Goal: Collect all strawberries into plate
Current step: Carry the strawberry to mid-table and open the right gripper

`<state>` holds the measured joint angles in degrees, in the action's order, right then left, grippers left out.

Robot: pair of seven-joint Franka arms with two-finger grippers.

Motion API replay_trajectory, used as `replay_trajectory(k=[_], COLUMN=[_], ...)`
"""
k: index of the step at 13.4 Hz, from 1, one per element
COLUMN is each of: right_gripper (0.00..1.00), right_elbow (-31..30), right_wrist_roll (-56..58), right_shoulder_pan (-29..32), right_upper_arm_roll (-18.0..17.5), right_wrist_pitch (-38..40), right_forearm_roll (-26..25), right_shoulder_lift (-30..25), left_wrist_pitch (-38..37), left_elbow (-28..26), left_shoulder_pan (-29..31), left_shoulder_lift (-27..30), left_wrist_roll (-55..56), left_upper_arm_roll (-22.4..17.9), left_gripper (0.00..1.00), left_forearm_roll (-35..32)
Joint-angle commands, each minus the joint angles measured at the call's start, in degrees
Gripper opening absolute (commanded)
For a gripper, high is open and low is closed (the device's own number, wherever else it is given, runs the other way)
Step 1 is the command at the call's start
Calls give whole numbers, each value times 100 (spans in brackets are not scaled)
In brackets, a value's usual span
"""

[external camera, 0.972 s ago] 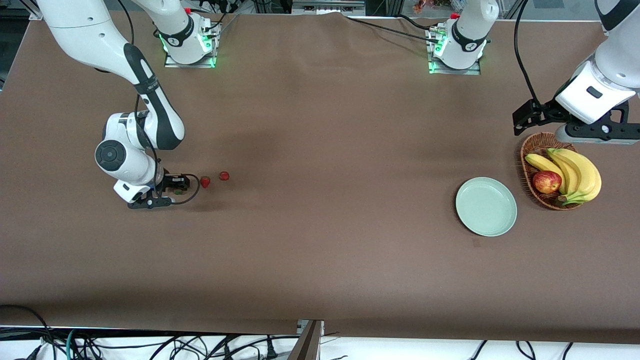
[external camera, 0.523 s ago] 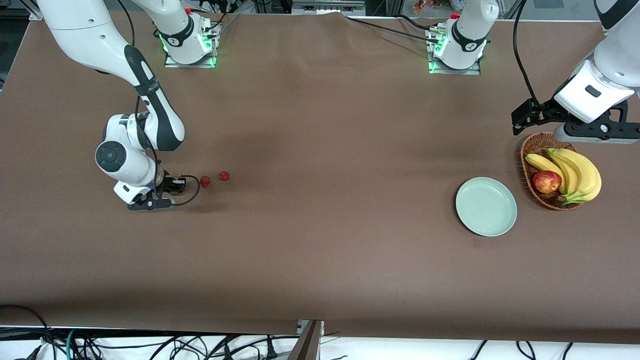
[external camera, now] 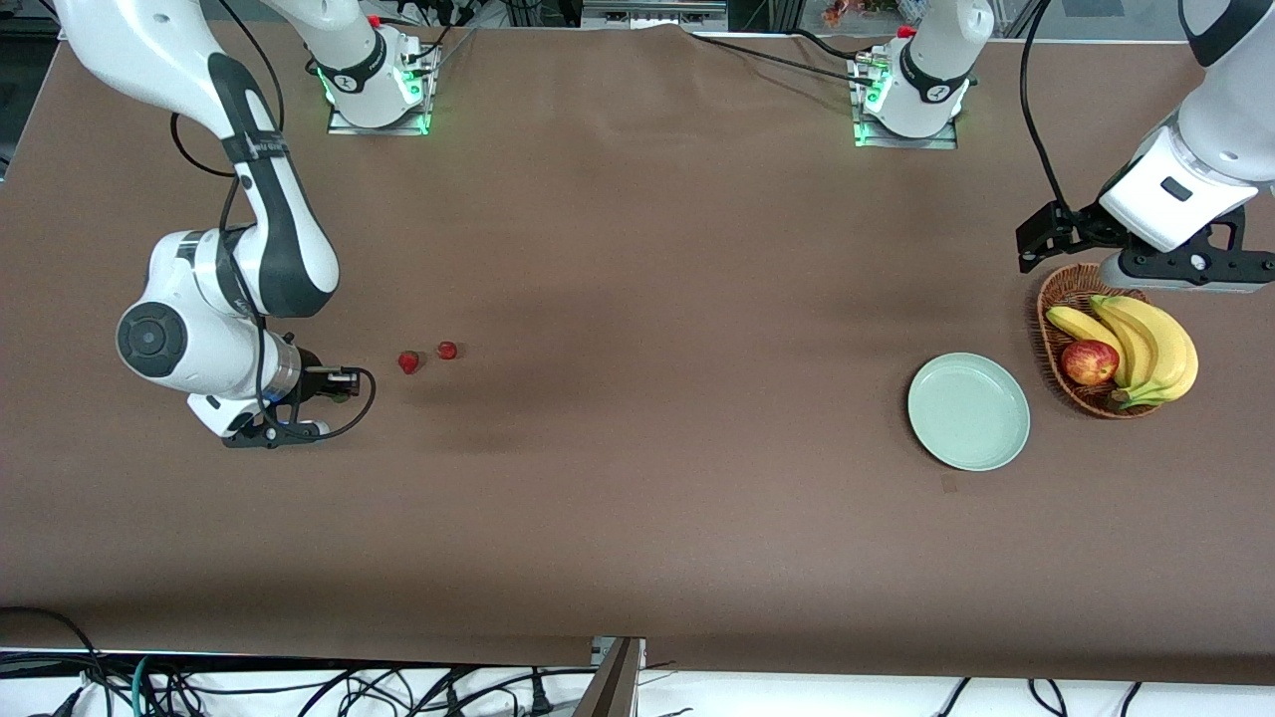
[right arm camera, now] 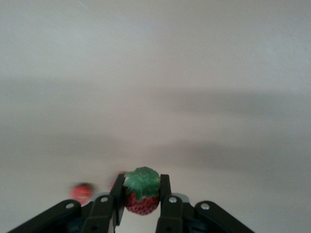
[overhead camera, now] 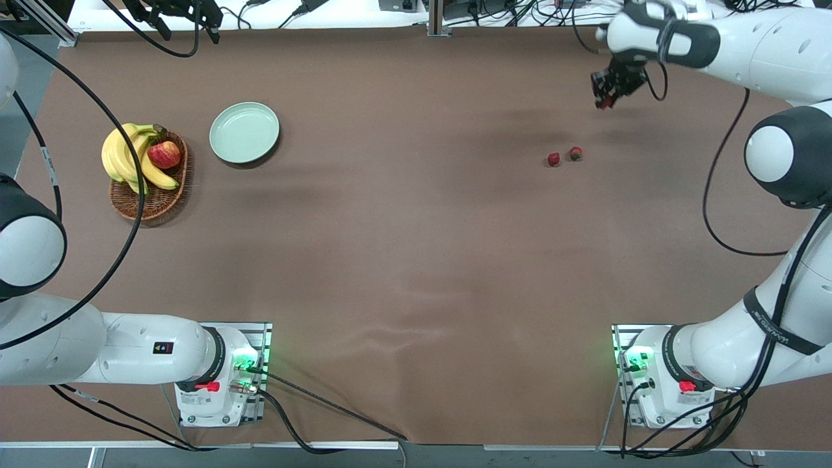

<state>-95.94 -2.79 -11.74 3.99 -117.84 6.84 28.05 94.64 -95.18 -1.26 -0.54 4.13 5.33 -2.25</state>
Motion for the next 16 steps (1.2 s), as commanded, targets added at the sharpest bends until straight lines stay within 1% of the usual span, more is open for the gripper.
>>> replay_trajectory(k=[1, 2, 3, 5, 6, 8, 9, 11, 12, 13, 14, 16], right_gripper=[19, 19, 19, 19, 20, 20, 20, 20, 20, 21, 27, 40], right_elbow=[461, 628, 795, 1259, 1480, 1788, 1946, 2446, 2753, 2991, 3133, 3152], right_wrist_roll=[-991, -1492, -1984, -2933, -3347, -4208, -4708, -5702, -6176, -6512, -6715, -6918], right_shoulder_pan=[-450, -695, -942, -1416, -1688, -2189, -2497, -3138, -3402, -3588, -3703, -3870], right_upper_arm_roll=[-3, -12, -47, -82, -82, -82, -91, -91, -91, -91, -91, -91], right_wrist_pitch=[183, 157, 130, 52, -166, -990, -1508, -2676, -3135, -3392, -3499, -3622], right_forearm_roll=[125, 151, 369, 1027, 1317, 1653, 1759, 1795, 1795, 1786, 1786, 1786], right_shoulder_lift=[271, 393, 525, 893, 1095, 1526, 1798, 2465, 2764, 2985, 3083, 3110], left_wrist_pitch=[-68, -51, -59, -86, -86, -86, -86, -86, -86, -86, -68, -42], left_elbow=[149, 157, 149, 158, 158, 166, 166, 166, 166, 166, 166, 175], left_shoulder_pan=[29, 12, 20, 38, 55, 160, 178, 187, 196, 231, 275, 398], left_shoulder_lift=[-104, -148, -148, -113, -96, -87, -95, -113, -113, -113, -113, -113], left_wrist_roll=[-132, -132, -132, -132, -141, -141, -141, -141, -141, -141, -141, -141], left_upper_arm_roll=[-14, -14, -14, -23, -49, -76, -76, -76, -85, -85, -85, -76], left_gripper=[100, 100, 100, 100, 100, 100, 100, 100, 100, 100, 100, 100], left_forearm_roll=[111, 111, 111, 111, 111, 120, 120, 128, 128, 128, 128, 146])
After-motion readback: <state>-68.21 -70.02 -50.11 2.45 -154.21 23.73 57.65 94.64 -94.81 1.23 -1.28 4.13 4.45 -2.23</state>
